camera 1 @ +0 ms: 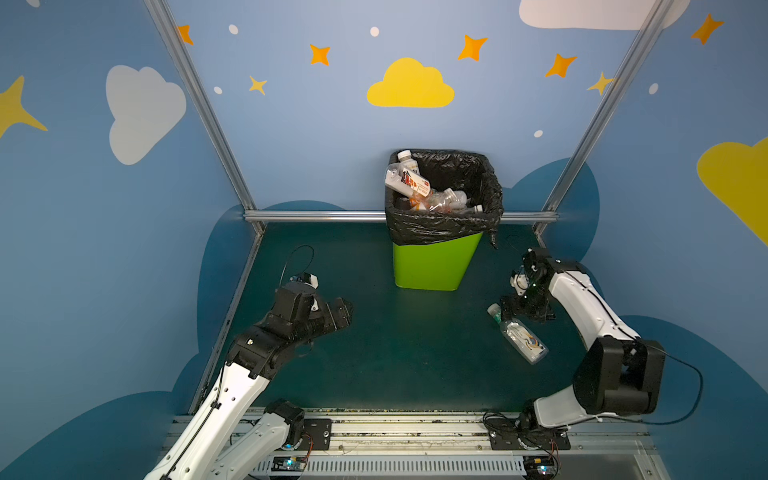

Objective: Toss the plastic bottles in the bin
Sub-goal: 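Close the right gripper on the crane-label bottle while the left gripper withdraws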

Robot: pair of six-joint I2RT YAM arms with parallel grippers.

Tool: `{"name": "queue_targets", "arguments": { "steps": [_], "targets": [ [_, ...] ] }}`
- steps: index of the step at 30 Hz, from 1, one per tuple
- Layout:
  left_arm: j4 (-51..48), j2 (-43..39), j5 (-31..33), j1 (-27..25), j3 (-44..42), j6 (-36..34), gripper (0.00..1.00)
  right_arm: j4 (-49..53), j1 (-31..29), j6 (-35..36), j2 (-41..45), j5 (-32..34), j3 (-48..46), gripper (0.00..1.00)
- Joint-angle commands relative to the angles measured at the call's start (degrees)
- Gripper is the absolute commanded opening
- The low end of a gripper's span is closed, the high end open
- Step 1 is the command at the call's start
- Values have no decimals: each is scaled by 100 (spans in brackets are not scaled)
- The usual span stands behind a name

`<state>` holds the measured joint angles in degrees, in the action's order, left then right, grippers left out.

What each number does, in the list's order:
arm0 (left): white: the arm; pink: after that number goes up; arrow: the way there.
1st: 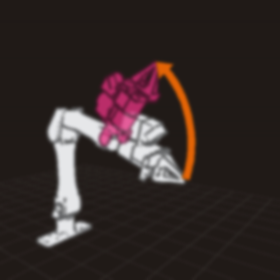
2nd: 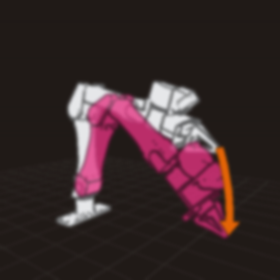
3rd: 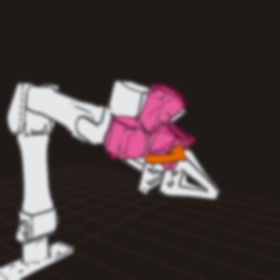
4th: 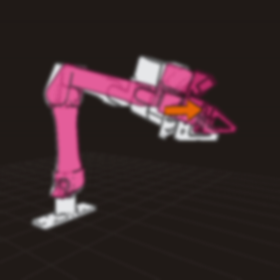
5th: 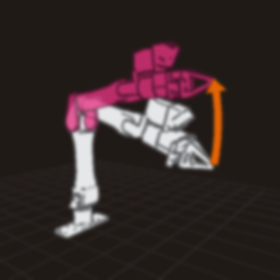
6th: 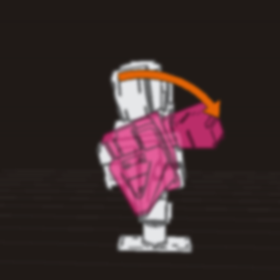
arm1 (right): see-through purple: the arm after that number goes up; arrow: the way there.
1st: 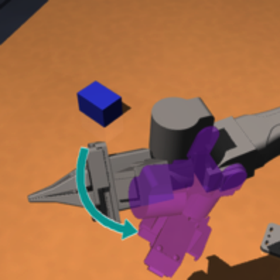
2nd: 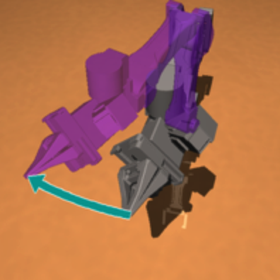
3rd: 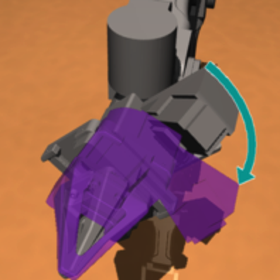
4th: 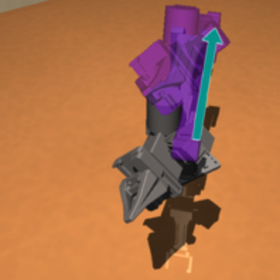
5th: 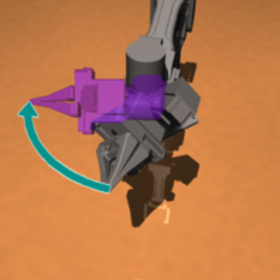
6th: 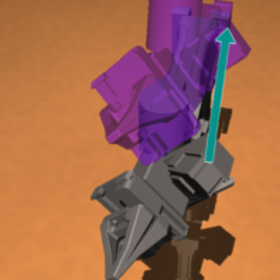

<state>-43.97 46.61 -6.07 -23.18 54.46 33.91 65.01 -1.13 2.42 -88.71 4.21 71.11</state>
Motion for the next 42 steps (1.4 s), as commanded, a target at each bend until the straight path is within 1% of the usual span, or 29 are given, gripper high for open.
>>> {"name": "queue_targets", "arguments": {
  "steps": [1,8,12,20,21,26,33,36,38,42],
  "targets": [
    [-76,-147,0,96,-59,-7,100,261,-19,22,-371,416,269,92],
    [-130,-214,-69,429,-119,-143,100,394,-2,5,-1177,650,482,93],
    [-61,-151,-194,669,-93,-260,100,410,21,30,-1464,608,526,94],
    [111,114,-571,1161,-81,-462,100,468,90,63,-2017,540,684,94],
    [124,143,-755,1211,-84,-464,100,472,105,64,-2073,523,705,94],
    [204,300,-978,1418,-84,-530,100,491,176,87,-2304,296,822,93],
    [325,487,-1234,1632,-75,-562,100,495,201,166,-2511,-218,912,88],
    [354,533,-1303,1680,-84,-563,100,529,192,157,-2630,-357,972,84],
    [362,533,-1309,1697,-84,-553,100,549,187,154,-2669,-414,1008,78],
    [362,473,-1311,1722,-136,-530,100,533,207,125,-2666,-590,1023,56]
  ]
}}
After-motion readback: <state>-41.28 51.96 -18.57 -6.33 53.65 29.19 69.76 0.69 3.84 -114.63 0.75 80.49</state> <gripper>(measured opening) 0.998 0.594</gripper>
